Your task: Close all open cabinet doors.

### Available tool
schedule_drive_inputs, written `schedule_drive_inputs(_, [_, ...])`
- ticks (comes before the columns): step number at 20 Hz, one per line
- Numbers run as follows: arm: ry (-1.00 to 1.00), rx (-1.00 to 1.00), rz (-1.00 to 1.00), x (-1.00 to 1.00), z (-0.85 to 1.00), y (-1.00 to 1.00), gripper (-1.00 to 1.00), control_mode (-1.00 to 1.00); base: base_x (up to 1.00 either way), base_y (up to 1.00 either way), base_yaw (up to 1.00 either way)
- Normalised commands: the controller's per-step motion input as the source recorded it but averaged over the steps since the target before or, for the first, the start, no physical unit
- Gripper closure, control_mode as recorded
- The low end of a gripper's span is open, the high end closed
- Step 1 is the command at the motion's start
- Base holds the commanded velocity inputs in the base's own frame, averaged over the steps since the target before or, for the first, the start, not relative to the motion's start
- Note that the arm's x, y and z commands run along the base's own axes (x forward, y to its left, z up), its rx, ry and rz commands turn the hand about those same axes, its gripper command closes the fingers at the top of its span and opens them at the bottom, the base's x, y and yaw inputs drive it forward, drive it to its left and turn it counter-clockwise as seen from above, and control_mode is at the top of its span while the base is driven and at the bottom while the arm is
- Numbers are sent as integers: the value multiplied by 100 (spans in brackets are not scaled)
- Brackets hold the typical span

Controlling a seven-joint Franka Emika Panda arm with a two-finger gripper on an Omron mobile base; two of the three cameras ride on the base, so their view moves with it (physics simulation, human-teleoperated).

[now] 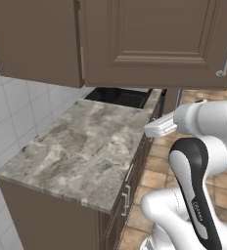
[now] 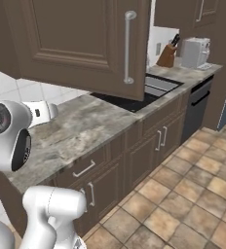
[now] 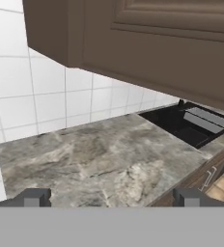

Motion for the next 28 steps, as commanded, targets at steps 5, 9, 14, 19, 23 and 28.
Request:
schedule_drive_inputs(5, [0,0,0,0,0,0,-100,100,19,0,-2])
schedule_drive_inputs(9, [0,0,0,0,0,0,-100,100,0,0,0])
schedule_drive_inputs(14, [-10,-2,0,-14,0,0,-100,-100,0,0,0])
schedule_drive_inputs(19, [-32,-13,0,-54,12,0,-100,-100,0,0,0])
schedule_drive_inputs(23, [-35,-21,0,-44,31,-1,-100,-100,0,0,0])
schedule_drive_inputs(28, [-30,-20,0,-11,34,-13,-100,-100,0,0,0])
